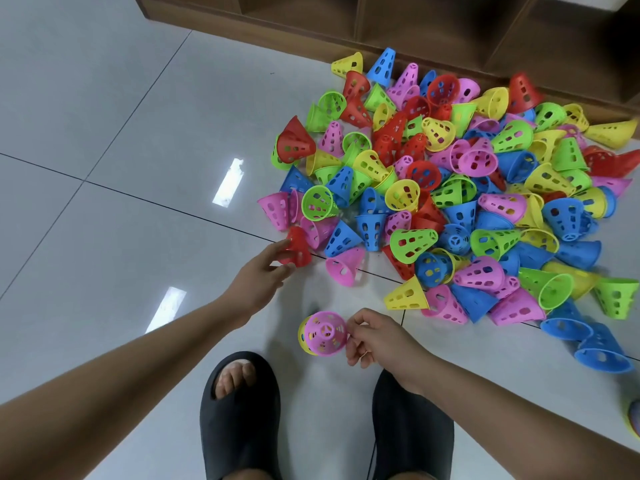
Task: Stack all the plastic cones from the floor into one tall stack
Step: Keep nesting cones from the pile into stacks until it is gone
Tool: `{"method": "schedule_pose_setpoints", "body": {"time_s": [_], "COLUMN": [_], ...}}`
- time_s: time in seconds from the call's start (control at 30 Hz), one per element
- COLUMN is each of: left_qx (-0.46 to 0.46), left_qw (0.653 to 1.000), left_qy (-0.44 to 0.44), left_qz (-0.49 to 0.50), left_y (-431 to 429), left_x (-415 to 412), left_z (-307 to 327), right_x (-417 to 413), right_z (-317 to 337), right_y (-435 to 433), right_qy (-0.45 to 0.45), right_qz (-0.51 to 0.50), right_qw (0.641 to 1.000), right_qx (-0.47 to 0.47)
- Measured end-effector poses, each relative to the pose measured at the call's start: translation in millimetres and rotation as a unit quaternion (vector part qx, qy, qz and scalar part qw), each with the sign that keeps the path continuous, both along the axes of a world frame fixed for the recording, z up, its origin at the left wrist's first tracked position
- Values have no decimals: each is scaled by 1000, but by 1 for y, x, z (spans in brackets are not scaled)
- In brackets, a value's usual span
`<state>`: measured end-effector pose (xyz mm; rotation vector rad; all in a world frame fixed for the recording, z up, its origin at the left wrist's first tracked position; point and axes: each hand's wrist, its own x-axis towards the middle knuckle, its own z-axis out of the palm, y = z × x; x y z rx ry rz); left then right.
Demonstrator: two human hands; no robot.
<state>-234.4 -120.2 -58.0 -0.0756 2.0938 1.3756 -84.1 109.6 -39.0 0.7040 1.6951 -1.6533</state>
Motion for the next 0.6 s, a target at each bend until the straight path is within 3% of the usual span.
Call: {"method": "schedule_pose_setpoints", "body": {"time_s": [0.27, 0.43, 0.6], "left_qx": [40, 90, 136], "left_qw": [997, 994, 991], "left_qy": [3, 16, -8], "left_qz": [59, 67, -3], "left_y": [-7, -5, 3], "left_x": [24, 37, 50], "left_z": [34, 61, 69], "right_x": [-2, -8, -6], "right_z": [-8, 1, 10], "right_y": [7, 29, 61], "right_qy": [-16, 54, 140], "right_qz": [-7, -8, -24], "right_qw": [1000, 990, 955], "right_qx": [22, 131, 261]}}
